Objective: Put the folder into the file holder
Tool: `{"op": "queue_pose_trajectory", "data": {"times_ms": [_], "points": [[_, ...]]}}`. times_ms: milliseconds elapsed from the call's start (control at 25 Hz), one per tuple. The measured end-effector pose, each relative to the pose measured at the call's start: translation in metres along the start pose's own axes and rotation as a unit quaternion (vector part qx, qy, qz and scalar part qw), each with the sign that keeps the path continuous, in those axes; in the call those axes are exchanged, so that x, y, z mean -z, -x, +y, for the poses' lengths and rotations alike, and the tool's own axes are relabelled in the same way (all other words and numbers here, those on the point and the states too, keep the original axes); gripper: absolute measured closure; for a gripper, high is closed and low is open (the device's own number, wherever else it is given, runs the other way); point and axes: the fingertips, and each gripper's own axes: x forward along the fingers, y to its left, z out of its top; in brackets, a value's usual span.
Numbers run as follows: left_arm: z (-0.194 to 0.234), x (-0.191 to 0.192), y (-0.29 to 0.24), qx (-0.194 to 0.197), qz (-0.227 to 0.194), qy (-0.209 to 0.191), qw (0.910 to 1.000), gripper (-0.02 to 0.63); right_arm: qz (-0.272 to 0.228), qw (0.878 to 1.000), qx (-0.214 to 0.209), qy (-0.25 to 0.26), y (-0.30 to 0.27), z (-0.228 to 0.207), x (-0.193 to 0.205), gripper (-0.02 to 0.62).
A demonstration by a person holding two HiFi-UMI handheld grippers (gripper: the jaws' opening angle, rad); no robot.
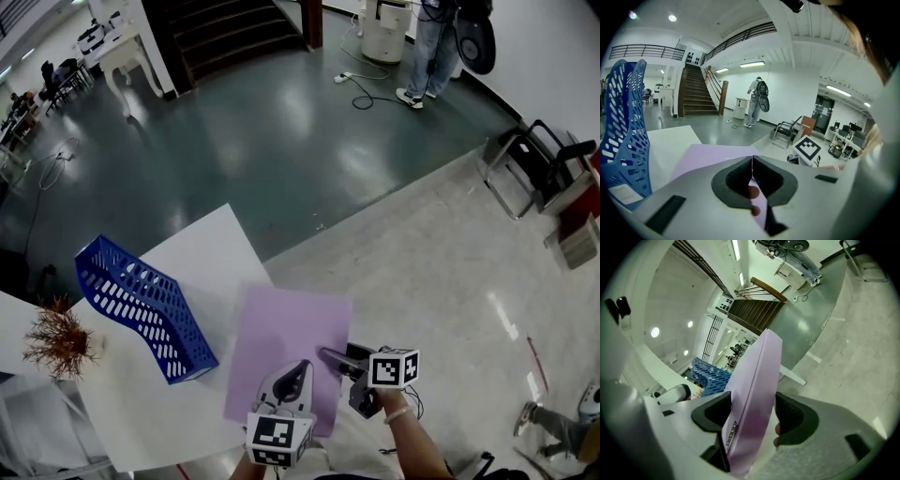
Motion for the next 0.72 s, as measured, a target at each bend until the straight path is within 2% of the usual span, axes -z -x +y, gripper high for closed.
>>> {"op": "queue_pose_trajectory", "data": {"times_ms": [400,640,720], "points": [[0.003,0.003,-0.001,-0.004,0.003,0.0,1.0,0.6,0.012,0.997,-0.057,-0.056,-0.012,0.002,0.002,0.325],[0.001,0.0,-0.001,-0.008,0.004,-0.003,1.0,0.6,0.002,0.997,-0.076,-0.032,-0.008,0.008,-0.002,0.359],[0.001,-0.003,0.0,-0.009,0.002,-0.001,1.0,0.6,-0.008,0.996,-0.081,-0.038,-0.006,0.011,-0.004,0.376]]}}
